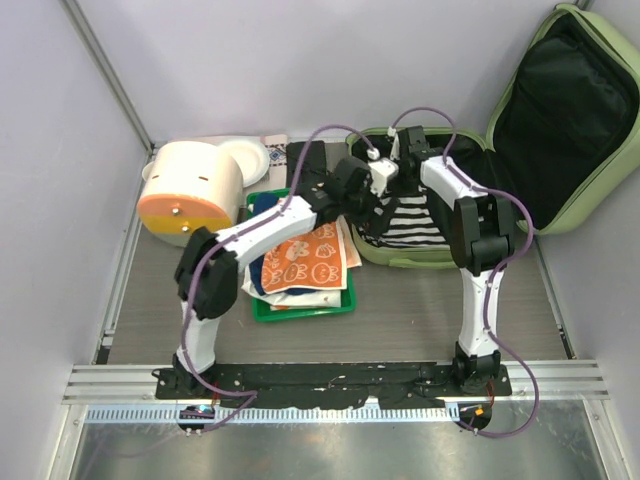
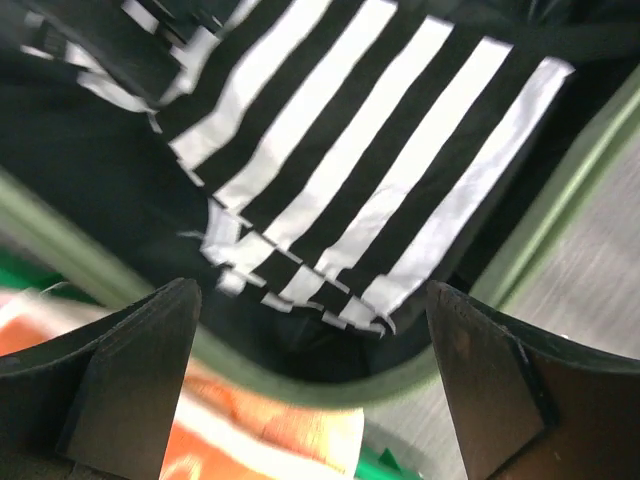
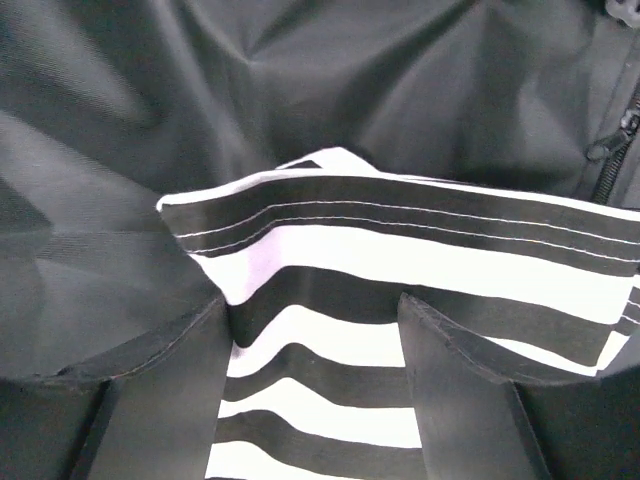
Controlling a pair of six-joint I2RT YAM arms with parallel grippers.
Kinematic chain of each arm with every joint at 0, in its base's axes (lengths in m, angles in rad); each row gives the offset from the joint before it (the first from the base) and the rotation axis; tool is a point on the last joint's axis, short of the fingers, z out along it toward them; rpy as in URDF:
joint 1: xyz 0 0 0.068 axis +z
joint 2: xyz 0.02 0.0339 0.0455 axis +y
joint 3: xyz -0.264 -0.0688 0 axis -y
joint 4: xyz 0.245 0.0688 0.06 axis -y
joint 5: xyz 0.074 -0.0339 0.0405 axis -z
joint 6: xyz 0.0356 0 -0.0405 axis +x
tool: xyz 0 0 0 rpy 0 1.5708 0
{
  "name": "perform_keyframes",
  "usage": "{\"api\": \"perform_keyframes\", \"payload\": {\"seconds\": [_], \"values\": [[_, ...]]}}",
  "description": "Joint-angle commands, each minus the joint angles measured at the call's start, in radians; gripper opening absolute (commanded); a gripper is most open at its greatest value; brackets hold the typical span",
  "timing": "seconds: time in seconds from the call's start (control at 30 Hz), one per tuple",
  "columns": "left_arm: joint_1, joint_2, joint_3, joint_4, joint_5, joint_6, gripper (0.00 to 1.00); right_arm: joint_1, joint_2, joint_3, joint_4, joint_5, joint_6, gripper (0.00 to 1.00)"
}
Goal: Open, take out, and arrange the luggage
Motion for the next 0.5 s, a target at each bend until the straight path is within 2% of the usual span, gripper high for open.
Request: {"api": "perform_keyframes", "payload": {"seconds": [0.0,0.1,0.33,0.47], "values": [[0.071,-0.200,-0.056,0.123,0.029,-0.085,1.00,0.066,0.019,0.057,0.007,0.071,0.009,0.72],[0.118,-0.227,-0.057,0.092,0.030,-0.109,1.00,0.091,0.046,0.062,-0.008,0.213,-0.020,0.72],[0.172,-0.229,-0.058,0.088,0.030,-0.109,1.00,0.104,0.086,0.047,-0.042,0.286,-0.035,0.72],[0.175,-0.223,-0.052,0.091,0.029,-0.111,1.00,0.109,0.119,0.047,-0.088,0.381,-0.111,0.72]]}}
